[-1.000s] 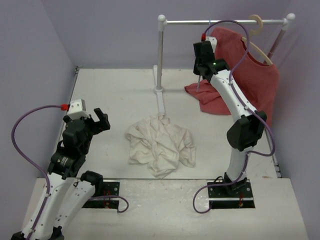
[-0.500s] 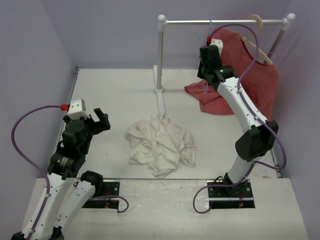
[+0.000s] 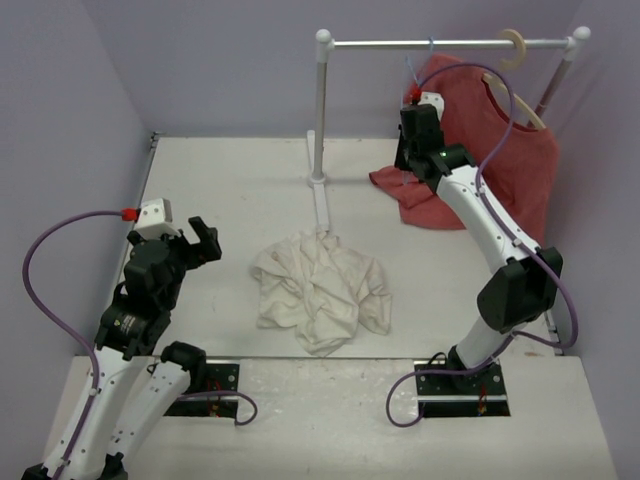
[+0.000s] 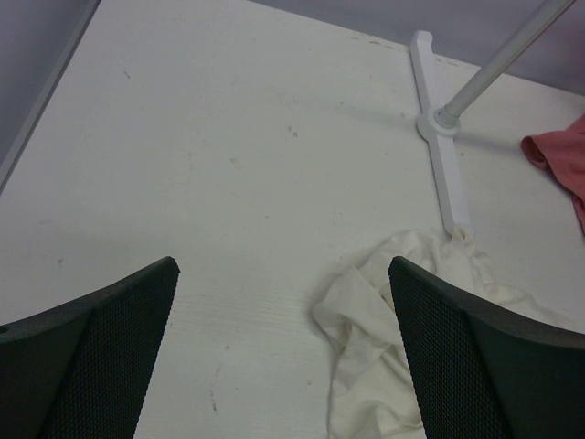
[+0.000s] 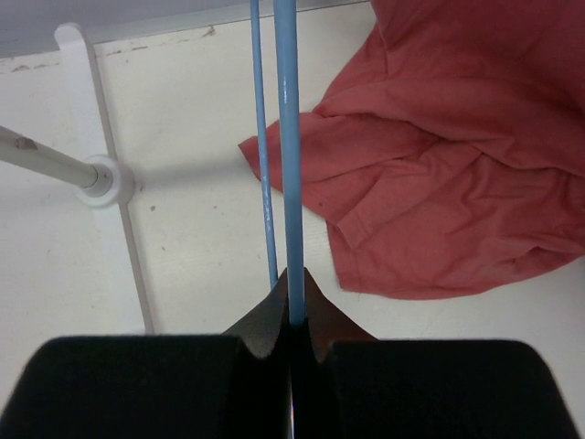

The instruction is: Place the t-shirt on the hanger

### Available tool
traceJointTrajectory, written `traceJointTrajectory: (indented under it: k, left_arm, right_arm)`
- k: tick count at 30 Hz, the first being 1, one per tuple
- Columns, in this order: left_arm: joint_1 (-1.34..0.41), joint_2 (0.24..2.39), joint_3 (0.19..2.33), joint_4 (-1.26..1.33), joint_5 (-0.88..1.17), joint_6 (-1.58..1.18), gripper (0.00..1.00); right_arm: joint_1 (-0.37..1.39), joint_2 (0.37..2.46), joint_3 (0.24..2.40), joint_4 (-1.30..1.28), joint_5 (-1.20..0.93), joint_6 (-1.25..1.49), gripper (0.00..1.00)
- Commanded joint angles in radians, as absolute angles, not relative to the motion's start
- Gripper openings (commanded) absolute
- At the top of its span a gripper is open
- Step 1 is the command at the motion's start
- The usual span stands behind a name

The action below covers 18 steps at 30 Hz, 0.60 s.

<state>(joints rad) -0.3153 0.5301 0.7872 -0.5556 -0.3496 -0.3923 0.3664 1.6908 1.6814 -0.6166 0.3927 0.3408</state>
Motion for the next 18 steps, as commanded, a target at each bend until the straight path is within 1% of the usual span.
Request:
traceJointTrajectory:
  k: [1,7,14,18]
  left_arm:
    - [-0.321,0.533,0.776,-0.514,-0.337,-0.383,1.0]
    - [-0.321,0.538,0.776,-0.512,-0.334,-0.382,1.0]
    - [-0.321,0.536,0.775,-0.513,-0.337,-0.382,1.0]
    - [-0.321,0.539,0.775,-0.512,-0.329,-0.381,1.0]
  right_arm:
    - [0.367,1.618,1.688,-0.566,0.373,0.33,0.0]
    - [0.368,1.568,1.668,-0.542,0.37,0.309,0.0]
    - [0.364,1.627,1.659,-0.572,0.402,0.281,0.0]
    - [0.364,1.563,1.605,-0.521,0.401,0.266,0.0]
